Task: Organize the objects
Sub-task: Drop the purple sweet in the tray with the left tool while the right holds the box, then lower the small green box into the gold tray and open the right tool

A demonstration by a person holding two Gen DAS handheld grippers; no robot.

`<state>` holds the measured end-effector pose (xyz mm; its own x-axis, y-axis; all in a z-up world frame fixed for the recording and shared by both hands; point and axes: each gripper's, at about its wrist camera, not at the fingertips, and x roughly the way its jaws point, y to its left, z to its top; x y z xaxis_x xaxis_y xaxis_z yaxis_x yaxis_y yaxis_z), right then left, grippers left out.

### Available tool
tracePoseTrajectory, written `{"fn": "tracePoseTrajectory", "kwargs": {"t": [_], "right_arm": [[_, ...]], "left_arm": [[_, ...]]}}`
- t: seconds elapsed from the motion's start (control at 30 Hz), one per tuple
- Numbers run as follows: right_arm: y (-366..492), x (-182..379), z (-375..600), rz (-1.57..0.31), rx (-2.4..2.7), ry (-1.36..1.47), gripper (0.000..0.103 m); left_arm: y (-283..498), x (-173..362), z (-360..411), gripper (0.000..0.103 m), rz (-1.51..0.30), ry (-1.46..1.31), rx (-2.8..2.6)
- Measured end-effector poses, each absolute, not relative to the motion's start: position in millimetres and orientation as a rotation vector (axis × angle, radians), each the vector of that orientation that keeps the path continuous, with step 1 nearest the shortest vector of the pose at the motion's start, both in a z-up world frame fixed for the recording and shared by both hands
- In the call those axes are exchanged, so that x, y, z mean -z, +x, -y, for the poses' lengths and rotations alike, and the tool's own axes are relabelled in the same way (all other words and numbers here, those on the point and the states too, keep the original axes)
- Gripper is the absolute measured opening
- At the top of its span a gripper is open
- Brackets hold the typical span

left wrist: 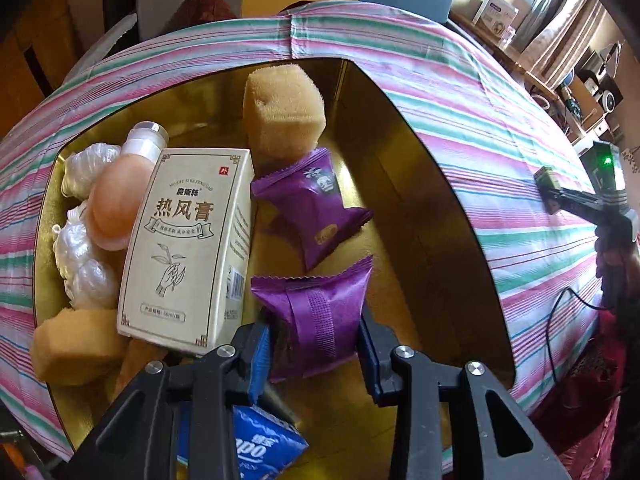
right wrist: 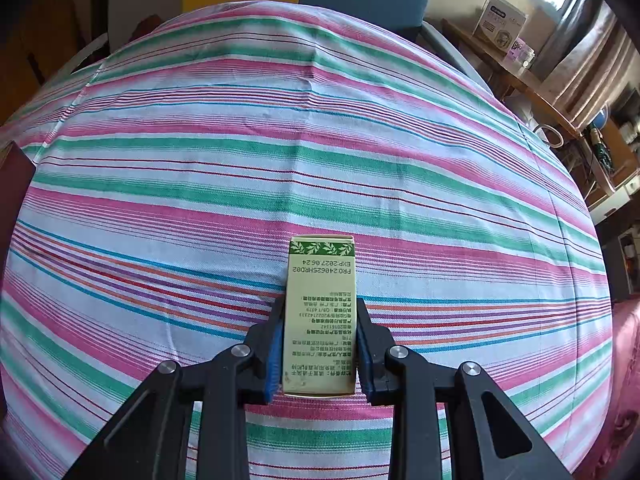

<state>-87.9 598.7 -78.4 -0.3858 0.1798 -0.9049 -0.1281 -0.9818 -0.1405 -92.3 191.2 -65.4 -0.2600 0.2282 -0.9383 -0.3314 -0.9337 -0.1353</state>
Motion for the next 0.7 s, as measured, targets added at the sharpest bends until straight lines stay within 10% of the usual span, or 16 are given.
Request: {"fn": "tracePoseTrajectory", "kwargs": {"t": [0.7], "right_arm": [[-85.5,55.7,-588.9,-0.021,-2.440,-1.616,0.030]], "left_arm": [[-54.5,-3.8,-136.8,0.046,0.041,-1.325,-2.476]]}}
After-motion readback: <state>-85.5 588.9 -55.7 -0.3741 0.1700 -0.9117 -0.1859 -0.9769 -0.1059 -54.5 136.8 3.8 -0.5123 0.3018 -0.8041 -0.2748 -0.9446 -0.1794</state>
